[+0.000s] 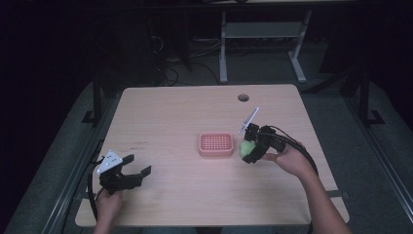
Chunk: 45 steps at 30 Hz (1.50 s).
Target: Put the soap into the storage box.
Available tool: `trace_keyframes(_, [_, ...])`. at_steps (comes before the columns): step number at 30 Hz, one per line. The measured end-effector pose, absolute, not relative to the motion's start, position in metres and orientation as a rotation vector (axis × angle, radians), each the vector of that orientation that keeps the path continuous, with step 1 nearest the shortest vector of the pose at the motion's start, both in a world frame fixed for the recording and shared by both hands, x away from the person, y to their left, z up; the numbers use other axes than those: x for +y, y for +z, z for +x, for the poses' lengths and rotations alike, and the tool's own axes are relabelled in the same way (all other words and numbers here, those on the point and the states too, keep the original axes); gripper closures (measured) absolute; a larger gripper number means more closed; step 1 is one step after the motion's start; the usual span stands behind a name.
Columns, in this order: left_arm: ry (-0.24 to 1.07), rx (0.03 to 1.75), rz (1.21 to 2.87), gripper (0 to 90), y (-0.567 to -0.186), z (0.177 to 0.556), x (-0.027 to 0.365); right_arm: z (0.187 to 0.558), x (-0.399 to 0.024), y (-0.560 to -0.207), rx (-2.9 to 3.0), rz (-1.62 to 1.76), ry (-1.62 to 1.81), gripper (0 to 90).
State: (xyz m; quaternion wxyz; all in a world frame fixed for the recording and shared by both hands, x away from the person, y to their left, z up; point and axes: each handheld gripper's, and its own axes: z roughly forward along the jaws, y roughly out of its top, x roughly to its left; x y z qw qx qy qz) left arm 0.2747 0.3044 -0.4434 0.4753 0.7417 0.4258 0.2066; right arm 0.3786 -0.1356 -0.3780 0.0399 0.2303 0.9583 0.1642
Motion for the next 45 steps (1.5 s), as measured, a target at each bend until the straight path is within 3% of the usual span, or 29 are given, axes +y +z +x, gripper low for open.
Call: trace_keyframes(45, [0.514,1.045,1.803,14.0,-0.443,0.277,0.306,0.427,-0.072,-0.369,2.97,0.666,0.48,26.5])
